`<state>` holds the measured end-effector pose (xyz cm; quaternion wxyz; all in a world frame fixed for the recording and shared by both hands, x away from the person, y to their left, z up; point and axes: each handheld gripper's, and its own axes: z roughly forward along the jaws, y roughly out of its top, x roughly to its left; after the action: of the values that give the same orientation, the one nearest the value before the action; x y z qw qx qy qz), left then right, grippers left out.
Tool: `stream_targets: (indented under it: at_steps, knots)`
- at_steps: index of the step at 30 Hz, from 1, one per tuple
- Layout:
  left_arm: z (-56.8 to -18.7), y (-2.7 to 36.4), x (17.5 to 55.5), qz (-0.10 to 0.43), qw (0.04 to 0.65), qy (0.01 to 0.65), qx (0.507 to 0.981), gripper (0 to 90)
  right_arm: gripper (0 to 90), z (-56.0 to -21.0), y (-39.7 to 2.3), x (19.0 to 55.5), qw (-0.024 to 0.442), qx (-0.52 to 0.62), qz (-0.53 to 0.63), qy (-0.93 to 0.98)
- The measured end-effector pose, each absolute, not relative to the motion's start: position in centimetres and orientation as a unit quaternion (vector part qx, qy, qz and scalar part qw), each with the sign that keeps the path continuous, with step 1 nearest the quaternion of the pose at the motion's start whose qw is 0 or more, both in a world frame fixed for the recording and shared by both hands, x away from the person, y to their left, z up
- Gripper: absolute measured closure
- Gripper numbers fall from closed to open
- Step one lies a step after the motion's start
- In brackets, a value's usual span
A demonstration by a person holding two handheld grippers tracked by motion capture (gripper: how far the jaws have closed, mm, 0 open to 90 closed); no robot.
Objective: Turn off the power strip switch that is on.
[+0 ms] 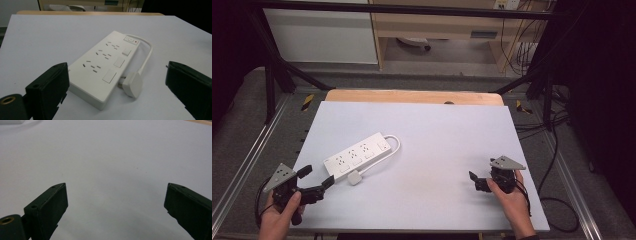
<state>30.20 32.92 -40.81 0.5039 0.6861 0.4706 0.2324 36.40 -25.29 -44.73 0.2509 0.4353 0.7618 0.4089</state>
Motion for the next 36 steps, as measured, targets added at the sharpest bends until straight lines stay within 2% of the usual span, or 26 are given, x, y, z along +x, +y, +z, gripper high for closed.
stream_targets:
  at_steps: [13,36]
  knots:
    - [-40.6,32.9,30.2,0.234,0.517,0.471,0.675,5.1,6.0,-44.3,-25.2,36.0,0.261,0.43,0.417,0.757]
    - [-38.5,30.5,30.9,0.225,0.522,0.44,0.695,5.4,5.2,-43.4,-24.7,35.3,0.267,0.42,0.445,0.745]
